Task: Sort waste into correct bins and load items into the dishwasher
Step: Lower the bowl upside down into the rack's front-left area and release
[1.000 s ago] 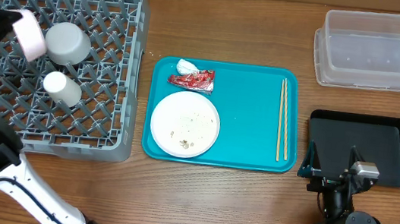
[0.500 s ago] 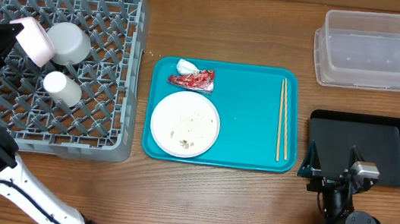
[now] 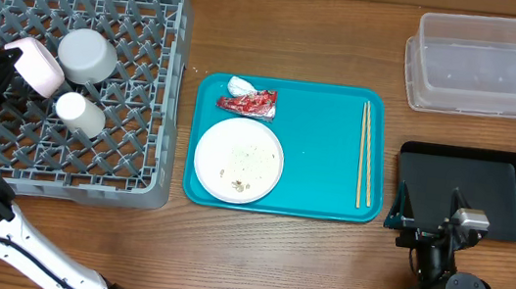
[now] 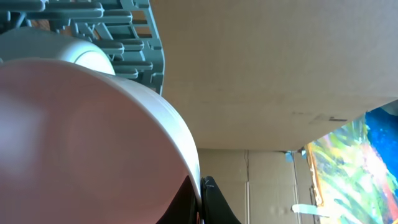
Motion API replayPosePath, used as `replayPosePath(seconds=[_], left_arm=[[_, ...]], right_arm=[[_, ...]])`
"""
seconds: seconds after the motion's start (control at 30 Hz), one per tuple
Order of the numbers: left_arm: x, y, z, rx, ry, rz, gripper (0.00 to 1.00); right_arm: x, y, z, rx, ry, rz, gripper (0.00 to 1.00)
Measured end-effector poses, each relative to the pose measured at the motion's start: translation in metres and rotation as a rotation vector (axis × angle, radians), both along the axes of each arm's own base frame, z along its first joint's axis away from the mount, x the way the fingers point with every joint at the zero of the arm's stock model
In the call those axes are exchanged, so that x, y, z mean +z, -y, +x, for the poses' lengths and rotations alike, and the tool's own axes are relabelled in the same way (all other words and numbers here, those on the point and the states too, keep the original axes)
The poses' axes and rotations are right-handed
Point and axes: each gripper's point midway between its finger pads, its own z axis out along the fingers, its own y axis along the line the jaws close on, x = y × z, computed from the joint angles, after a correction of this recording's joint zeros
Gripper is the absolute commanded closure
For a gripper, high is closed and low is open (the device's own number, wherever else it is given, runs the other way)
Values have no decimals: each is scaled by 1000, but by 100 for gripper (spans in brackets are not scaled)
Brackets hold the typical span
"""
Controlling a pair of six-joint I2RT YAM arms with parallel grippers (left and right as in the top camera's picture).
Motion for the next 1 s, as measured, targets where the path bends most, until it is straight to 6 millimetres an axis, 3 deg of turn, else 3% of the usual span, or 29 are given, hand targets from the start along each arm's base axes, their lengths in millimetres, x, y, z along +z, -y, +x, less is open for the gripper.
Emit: replayPosePath(seconds=[0.3,0.4,0.47,0.63,0.87,1.0], left_arm=[[-3,-2,0,16,-97,-64,96],[-3,-4,2,25,-124,-71,88],[-6,-6,3,33,-150,-70,74],[-18,-9,2,59,-228,-50,74],[-20,-18,-2,92,-269,-31,77],[-20,-35,-14,147,-352,-25,66]], right_arm=[[0,0,0,0,1,0,0],[0,0,0,0,1,0,0],[0,0,0,0,0,0,0],[0,0,0,0,1,0,0],[0,0,0,0,0,0,0],[0,0,0,0,0,0,0]])
